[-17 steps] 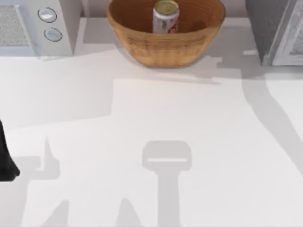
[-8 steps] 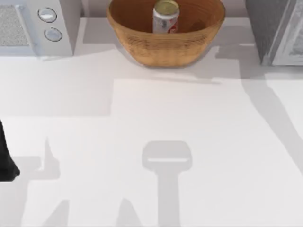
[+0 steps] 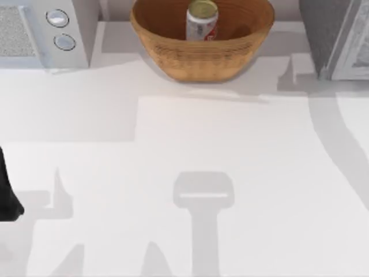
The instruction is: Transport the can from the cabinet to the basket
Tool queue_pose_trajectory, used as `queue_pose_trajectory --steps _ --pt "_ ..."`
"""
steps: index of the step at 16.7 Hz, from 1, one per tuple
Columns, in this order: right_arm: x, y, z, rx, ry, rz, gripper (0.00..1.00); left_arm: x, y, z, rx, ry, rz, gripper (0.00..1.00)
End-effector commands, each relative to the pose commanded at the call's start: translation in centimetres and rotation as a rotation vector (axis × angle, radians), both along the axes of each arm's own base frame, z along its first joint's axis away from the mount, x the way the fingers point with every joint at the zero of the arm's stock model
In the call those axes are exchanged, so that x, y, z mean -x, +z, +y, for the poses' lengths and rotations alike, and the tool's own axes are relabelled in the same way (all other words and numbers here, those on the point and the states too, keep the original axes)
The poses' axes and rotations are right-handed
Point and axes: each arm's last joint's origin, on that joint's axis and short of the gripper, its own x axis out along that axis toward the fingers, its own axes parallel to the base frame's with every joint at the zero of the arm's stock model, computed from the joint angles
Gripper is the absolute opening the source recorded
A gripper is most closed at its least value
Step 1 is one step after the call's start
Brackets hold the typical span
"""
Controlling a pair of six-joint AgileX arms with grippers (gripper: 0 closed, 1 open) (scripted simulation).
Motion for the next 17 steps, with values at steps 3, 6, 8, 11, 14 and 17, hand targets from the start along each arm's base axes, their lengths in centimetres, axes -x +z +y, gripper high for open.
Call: queue_pose_trajectory --steps 3,6,8,11,14,17 --pt "2.8 -4.0 -1.8 0.007 0.002 0.022 1.0 0.0 0.0 0.0 0.0 0.0 0.0 1.0" --pt "5.9 -9.3 -3.4 0.011 0.004 0.043 1.0 0.0 0.0 0.0 0.0 0.0 0.0 1.0" --pt "7.8 -13.5 -4.3 0.011 0.005 0.053 1.0 0.0 0.0 0.0 0.0 0.0 0.0 1.0" --pt "10.0 -19.9 -5.3 0.008 0.009 0.057 1.0 0.0 0.0 0.0 0.0 0.0 0.0 1.0" --pt "11.3 -25.9 -5.9 0.004 0.014 0.051 1.0 0.0 0.0 0.0 0.0 0.0 0.0 1.0" --pt "11.7 -30.3 -6.2 0.001 0.021 0.04 1.0 0.0 0.0 0.0 0.0 0.0 0.0 1.0"
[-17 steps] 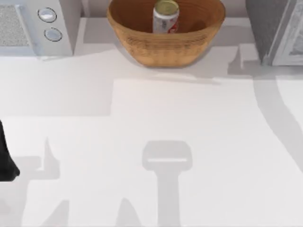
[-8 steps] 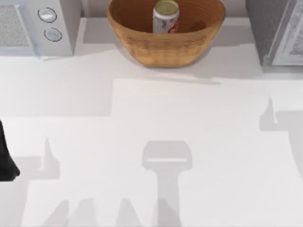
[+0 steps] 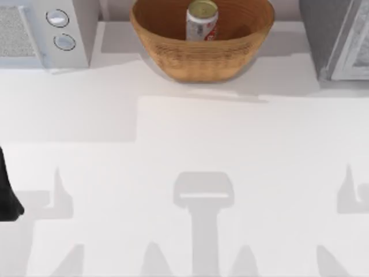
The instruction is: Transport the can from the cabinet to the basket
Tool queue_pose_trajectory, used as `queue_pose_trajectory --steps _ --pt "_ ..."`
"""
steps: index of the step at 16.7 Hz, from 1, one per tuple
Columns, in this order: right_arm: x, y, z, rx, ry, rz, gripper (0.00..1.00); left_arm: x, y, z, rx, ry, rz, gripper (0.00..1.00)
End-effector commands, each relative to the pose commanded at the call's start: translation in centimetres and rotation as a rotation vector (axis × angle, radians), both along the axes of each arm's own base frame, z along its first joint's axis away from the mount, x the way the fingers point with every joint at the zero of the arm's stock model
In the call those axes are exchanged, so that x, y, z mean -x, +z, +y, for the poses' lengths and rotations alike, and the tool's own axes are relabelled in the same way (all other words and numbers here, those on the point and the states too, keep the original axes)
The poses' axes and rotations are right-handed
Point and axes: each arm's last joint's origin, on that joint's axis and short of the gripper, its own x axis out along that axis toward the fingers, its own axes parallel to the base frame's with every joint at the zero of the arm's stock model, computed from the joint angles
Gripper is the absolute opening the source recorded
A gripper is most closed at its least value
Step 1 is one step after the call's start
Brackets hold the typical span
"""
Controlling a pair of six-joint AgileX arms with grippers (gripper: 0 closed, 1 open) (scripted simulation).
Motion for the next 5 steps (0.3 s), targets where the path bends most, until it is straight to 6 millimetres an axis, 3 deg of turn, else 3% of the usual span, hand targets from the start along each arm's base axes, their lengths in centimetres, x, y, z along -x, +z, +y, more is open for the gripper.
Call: queue_pose_trajectory --steps 2,5 --pt "0.0 -1.8 -0.1 -0.002 0.003 -0.009 1.0 0.0 0.0 0.0 0.0 0.0 0.0 1.0" --pt "0.0 -2.5 -0.1 -0.002 0.005 -0.014 1.0 0.0 0.0 0.0 0.0 0.0 0.0 1.0"
